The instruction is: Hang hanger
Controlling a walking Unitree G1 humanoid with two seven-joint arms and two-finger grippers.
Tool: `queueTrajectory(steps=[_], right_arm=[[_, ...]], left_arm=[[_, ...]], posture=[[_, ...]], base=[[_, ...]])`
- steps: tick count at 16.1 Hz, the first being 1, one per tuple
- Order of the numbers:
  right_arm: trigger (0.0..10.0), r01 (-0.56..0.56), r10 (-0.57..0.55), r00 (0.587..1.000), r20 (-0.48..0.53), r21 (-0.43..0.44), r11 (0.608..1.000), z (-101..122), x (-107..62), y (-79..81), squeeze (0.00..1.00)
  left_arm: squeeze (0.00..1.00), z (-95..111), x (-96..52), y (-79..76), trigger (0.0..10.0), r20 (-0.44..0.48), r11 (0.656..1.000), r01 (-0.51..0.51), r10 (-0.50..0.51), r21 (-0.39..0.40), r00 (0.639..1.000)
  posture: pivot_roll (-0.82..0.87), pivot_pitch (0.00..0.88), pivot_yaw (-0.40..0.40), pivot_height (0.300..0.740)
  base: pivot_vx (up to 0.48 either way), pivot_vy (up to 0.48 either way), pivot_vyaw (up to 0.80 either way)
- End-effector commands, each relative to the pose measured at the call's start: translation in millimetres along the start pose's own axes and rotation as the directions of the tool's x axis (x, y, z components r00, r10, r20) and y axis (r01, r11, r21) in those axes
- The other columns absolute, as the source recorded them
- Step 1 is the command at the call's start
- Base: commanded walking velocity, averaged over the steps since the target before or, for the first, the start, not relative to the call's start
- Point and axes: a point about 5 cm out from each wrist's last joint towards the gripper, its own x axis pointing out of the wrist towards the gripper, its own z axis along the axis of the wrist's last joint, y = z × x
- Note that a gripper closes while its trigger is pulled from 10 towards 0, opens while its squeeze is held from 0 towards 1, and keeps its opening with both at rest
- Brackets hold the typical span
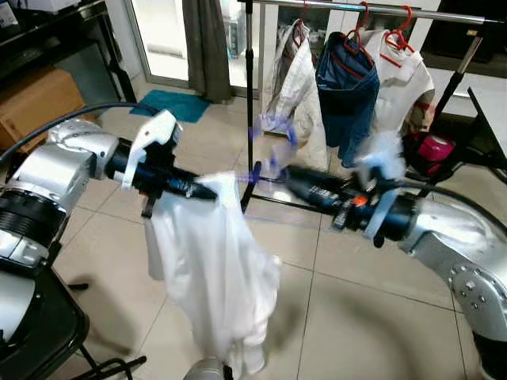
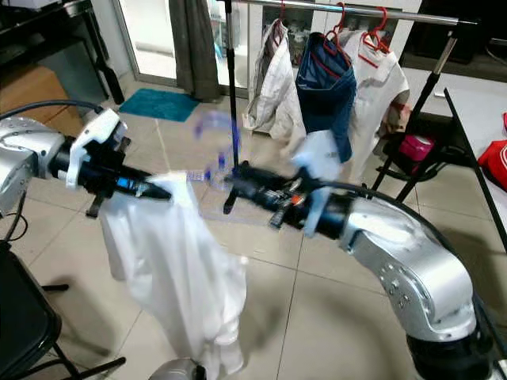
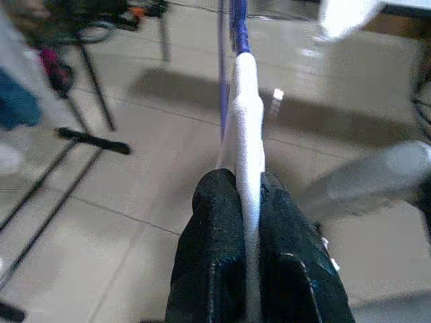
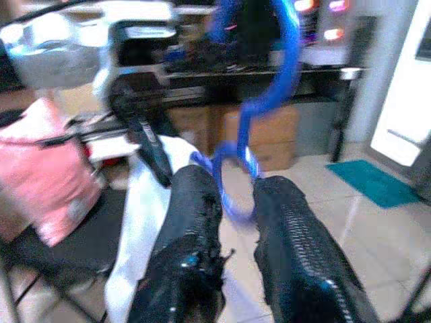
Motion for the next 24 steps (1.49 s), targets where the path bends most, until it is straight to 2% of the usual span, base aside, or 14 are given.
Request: queueTrajectory(steps=[1, 2, 4, 6, 7, 10, 11, 12, 14, 18, 24], right_arm=[[10.0, 0.060, -0.063, 0.995, 0.080, 0.032, 0.998, 9, -5.7, -7.7, 1.00], [10.0, 0.083, -0.114, 0.968, 0.223, 0.144, 0.986, 21, -13.4, -7.8, 1.00], [10.0, -0.013, -0.024, 0.972, 0.233, 0.156, 0.988, 19, -14.2, 10.0, 1.00], [10.0, -0.109, 0.095, 0.989, 0.117, 0.120, 0.987, 4, -10.1, 30.3, 1.00], [10.0, -0.164, 0.166, 0.986, -0.010, 0.102, 0.981, -15, -2.2, 46.9, 1.00], [10.0, -0.099, 0.104, 0.993, -0.063, 0.078, 0.992, -25, 11.4, 47.0, 1.00], [10.0, -0.048, 0.050, 0.994, -0.097, 0.027, 0.998, -29, 16.6, 42.8, 1.00], [10.0, -0.002, 0.001, 0.996, -0.092, -0.010, 1.000, -29, 24.0, 37.4, 0.00], [10.0, 0.027, -0.028, 0.998, -0.055, -0.031, 0.999, -24, 32.9, 35.1, 0.00], [10.0, -0.009, 0.007, 0.999, -0.044, -0.052, 0.999, -23, 42.6, 40.1, 0.00], [10.0, -0.140, 0.139, 0.990, -0.036, -0.051, 0.989, -23, 47.4, 56.5, 0.00]], left_arm=[[0.00, 3, -2.8, 2.3, 0.0, 0.026, 0.999, -0.039, 0.038, 0.004, 0.999], [0.00, -2, -0.4, 4.1, 0.0, 0.031, 0.998, -0.063, 0.063, -0.005, 0.998], [0.00, -3, 1.0, 6.5, 0.0, 0.045, 0.996, -0.087, 0.087, -0.006, 0.995], [0.00, 2, 2.5, 8.4, 0.0, 0.081, 0.995, -0.100, 0.101, -0.006, 0.992], [0.00, 10, 4.4, 6.5, 0.0, 0.114, 0.997, -0.072, 0.071, 0.004, 0.991], [0.00, 13, 3.8, 4.0, 0.0, 0.117, 0.999, -0.041, 0.039, 0.014, 0.992], [0.00, 16, 3.8, 2.6, 0.0, 0.129, 1.000, -0.027, 0.025, 0.014, 0.991], [0.00, 20, 4.2, -1.1, 0.0, 0.142, 1.000, 0.002, -0.004, 0.016, 0.990], [0.00, 23, 4.6, -4.9, 0.0, 0.146, 1.000, 0.024, -0.027, 0.020, 0.989], [0.00, 25, 5.7, -6.7, 0.0, 0.151, 0.999, 0.032, -0.034, 0.020, 0.988], [0.00, 30, 6.5, -7.5, 0.0, 0.168, 0.999, 0.033, -0.036, 0.020, 0.985]], posture=[[0.07, 0.000, 0.025, 0.740], [0.06, 0.000, 0.030, 0.740], [0.05, 0.000, 0.038, 0.740], [0.05, 0.000, 0.043, 0.740], [0.05, 0.000, 0.043, 0.740], [0.06, 0.000, 0.044, 0.740], [0.06, 0.000, 0.046, 0.740], [0.07, 0.000, 0.048, 0.740], [0.07, 0.002, 0.046, 0.740], [0.08, 0.006, 0.044, 0.740], [0.07, 0.009, 0.051, 0.740]], base=[[0.000, 0.000, 0.00], [0.000, 0.000, 0.00], [0.000, 0.000, 0.00], [0.000, 0.000, 0.00], [0.000, 0.000, 0.00], [0.000, 0.000, 0.00], [0.000, 0.000, 0.00], [0.000, 0.000, 0.00], [0.000, 0.000, 0.00], [0.000, 0.000, 0.00], [0.000, 0.000, 0.00]])
